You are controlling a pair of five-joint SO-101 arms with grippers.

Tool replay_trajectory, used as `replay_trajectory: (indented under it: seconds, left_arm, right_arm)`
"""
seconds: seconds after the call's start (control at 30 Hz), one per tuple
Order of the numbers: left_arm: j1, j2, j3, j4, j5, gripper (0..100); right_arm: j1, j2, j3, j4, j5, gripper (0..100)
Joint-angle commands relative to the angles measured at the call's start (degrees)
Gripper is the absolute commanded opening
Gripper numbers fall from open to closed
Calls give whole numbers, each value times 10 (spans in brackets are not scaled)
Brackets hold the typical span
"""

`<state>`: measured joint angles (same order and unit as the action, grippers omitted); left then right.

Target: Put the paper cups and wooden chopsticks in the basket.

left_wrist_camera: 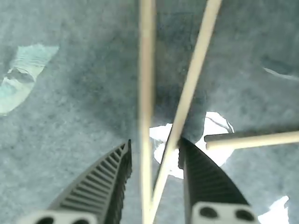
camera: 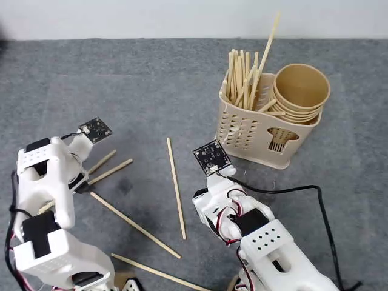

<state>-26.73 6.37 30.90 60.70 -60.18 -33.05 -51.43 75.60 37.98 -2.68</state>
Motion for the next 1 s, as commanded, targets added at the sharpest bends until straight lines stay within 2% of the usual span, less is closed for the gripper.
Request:
replay_trajectory:
  seconds: [0.0,0.17,0.27,0.4,0.63,0.97]
  left_arm:
    - [5,-20,0,-5,9,146]
    - [5,39,-7,-5,-3,135]
    - [5,71,-7,-5,-35,92]
    - [11,89,-5,-4,-40,32]
    - [26,88,-39,78,-56,13]
    - [25,88,-155,214,-55,12]
  right_arm:
    - [-5,-3,-3,-6,6,15]
    - [-5,-3,-3,-6,6,15]
    - [-5,-3,-3,-6,6,15]
    - [-5,-3,-3,-6,6,15]
    - [-5,-3,-3,-6,6,15]
    - [-5,-3,-3,-6,6,15]
